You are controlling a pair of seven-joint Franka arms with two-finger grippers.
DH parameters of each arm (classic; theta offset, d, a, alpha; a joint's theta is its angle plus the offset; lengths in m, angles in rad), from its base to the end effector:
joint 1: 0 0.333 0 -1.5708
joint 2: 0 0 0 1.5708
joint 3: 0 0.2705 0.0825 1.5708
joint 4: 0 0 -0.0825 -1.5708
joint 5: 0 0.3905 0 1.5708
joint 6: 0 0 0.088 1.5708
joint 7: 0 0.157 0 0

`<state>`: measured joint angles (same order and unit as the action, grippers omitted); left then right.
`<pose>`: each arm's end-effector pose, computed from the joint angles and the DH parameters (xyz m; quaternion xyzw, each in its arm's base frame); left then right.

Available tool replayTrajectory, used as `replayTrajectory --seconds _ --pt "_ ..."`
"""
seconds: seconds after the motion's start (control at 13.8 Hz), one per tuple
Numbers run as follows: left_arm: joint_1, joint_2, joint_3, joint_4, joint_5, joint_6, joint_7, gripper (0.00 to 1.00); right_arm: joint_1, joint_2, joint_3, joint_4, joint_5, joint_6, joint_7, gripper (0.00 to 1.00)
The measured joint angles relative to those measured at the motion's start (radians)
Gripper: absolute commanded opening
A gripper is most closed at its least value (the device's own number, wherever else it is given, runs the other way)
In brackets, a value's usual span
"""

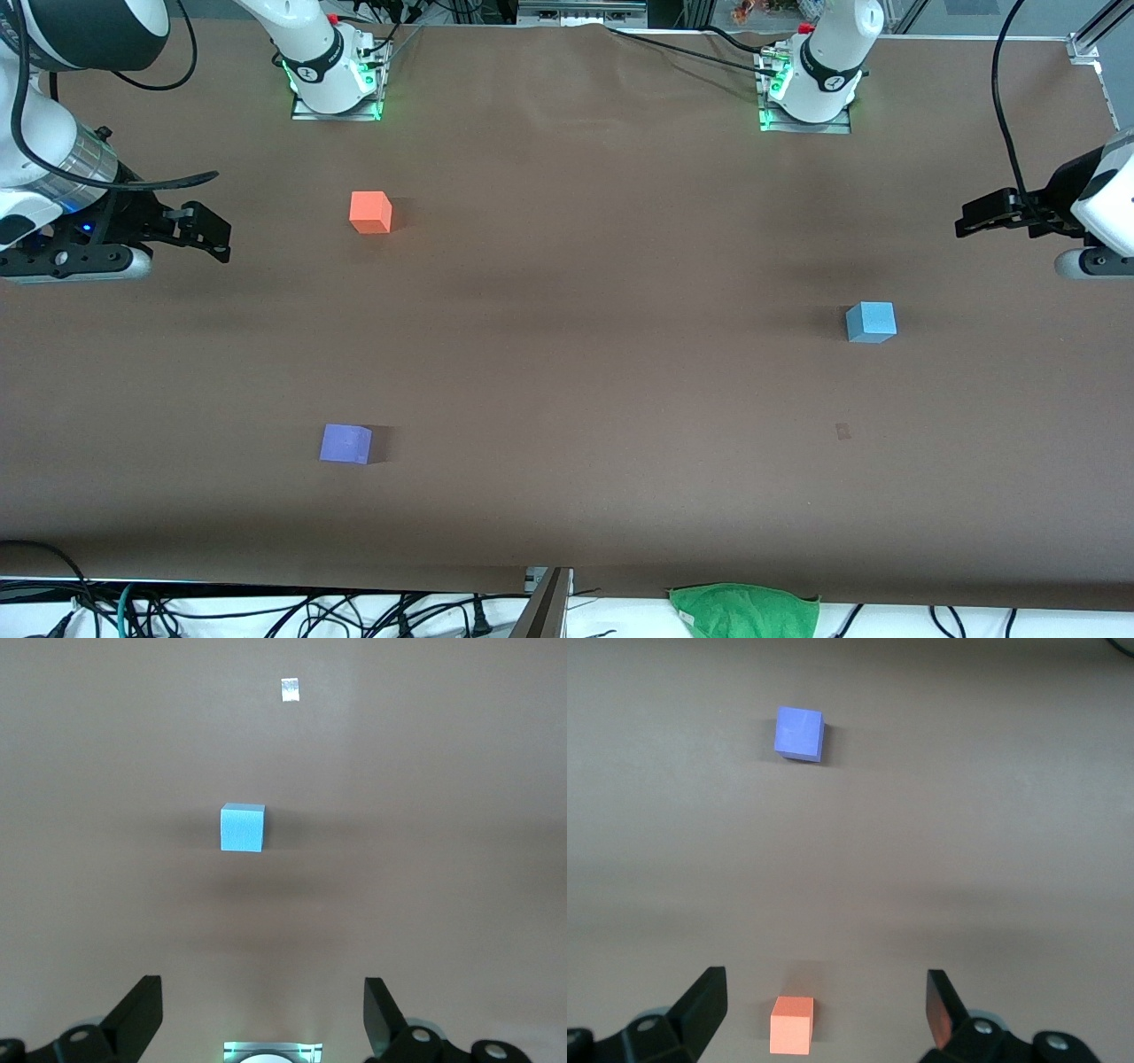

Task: Place blue block between orange and purple blocks
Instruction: 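Move the left gripper toward the light blue cube, then lower the left gripper over the light blue cube and close it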

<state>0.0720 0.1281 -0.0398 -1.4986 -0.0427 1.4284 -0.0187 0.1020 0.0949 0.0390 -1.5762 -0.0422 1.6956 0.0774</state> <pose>0.5661 0.0120 0.4803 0.9945 0.0243 -0.0987 0.0245 0.5914 0.0771 0.4828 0.9992 0.0340 0.0143 0.0177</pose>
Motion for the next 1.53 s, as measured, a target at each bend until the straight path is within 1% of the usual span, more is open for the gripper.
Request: replayTrajectory --seconds 0.44,0.8,0.94,1.09,1.23,1.38,1.53 --pt "0.009 0.027 0.004 0.000 0.000 -0.025 0.000 1.00 0.000 0.000 0.000 0.000 0.000 0.001 0.000 0.99" --pt "0.058 0.084 0.011 -0.002 0.001 -0.050 0.018 1.00 0.000 0.000 0.000 0.000 0.000 -0.005 0.001 1.00" --pt "0.071 0.132 0.012 -0.006 0.001 -0.037 0.061 1.00 0.000 0.000 0.001 0.000 0.002 -0.010 0.000 0.99" --pt "0.082 0.197 0.012 -0.034 0.001 0.029 0.086 1.00 0.000 0.000 0.002 -0.001 0.002 -0.012 0.000 1.00" --pt "0.090 0.253 0.012 -0.076 0.001 0.126 0.095 1.00 0.000 0.001 0.002 -0.001 0.002 -0.012 0.000 1.00" --pt "0.090 0.278 0.010 -0.152 0.001 0.264 0.103 1.00 0.000 0.001 0.002 -0.001 0.002 -0.012 0.000 0.99" --pt "0.089 0.284 0.007 -0.257 0.001 0.429 0.104 1.00 0.000 0.001 0.002 -0.001 0.002 -0.012 0.000 0.99"
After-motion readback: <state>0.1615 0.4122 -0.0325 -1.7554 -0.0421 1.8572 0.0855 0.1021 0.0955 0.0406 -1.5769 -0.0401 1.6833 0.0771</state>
